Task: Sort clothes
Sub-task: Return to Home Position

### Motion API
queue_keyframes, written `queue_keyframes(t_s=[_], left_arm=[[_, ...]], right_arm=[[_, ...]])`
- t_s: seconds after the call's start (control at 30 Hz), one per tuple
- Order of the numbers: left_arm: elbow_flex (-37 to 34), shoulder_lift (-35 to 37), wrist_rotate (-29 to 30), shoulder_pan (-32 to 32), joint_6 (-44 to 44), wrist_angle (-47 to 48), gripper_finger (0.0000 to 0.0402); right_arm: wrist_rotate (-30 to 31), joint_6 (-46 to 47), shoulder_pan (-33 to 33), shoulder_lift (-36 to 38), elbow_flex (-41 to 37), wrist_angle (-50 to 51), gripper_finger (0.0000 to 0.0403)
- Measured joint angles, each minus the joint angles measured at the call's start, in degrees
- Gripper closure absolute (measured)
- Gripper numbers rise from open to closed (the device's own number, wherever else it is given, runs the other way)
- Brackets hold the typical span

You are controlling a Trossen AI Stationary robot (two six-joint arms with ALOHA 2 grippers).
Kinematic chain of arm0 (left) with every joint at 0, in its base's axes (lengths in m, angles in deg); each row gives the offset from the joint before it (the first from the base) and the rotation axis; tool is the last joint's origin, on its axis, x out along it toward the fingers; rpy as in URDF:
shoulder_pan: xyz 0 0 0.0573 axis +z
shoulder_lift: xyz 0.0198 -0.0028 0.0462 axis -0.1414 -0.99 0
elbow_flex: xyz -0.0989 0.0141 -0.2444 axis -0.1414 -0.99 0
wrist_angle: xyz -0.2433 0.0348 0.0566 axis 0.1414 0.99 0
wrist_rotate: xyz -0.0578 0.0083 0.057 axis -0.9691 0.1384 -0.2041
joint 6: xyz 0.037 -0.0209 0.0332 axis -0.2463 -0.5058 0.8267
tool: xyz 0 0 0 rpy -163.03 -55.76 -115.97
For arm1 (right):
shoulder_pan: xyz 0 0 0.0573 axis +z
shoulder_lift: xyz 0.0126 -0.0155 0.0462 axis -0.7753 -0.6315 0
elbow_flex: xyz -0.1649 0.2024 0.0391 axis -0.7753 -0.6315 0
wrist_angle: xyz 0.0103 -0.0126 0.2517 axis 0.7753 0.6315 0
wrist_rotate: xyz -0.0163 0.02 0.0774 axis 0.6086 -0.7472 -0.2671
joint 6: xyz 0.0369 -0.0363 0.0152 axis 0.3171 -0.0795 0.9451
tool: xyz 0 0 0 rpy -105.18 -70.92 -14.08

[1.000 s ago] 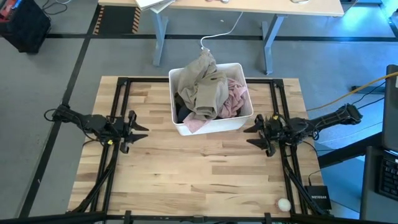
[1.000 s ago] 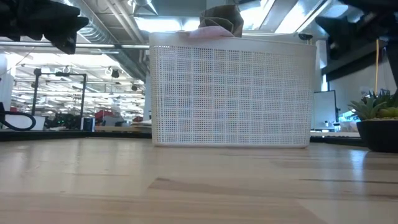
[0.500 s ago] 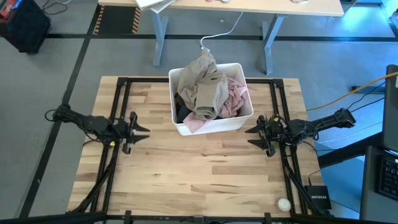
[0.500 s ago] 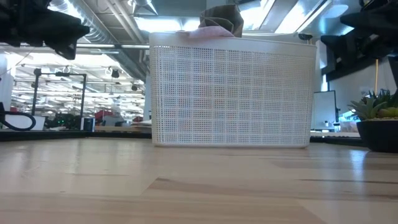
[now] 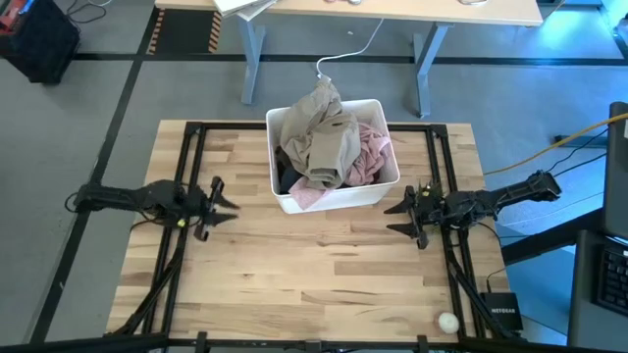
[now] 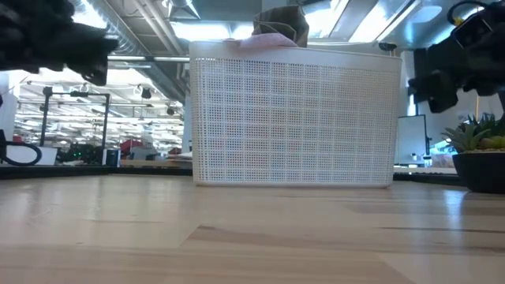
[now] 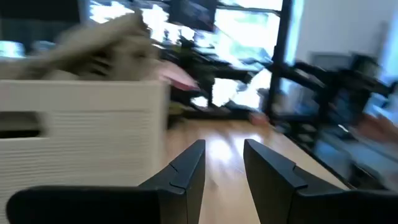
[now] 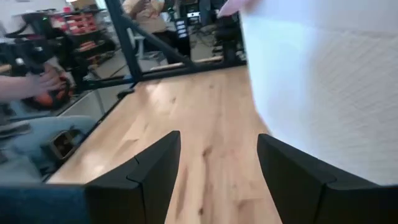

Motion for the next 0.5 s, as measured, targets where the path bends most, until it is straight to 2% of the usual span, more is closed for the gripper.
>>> queue_keyframes(t_s=[0.23, 0.5], left_arm=[[-0.19, 0.00, -0.30, 9.18, -0.49, 3.07, 0.0298], [-0.19, -0.05, -0.39, 11.25, 0.61, 3.15, 0.0298]], right_arm=[[2.50, -0.09, 0.00, 0.02, 0.00, -0.64, 0.0172], [3.15, -4.08, 0.00, 1.85, 0.24, -1.28, 0.0172]])
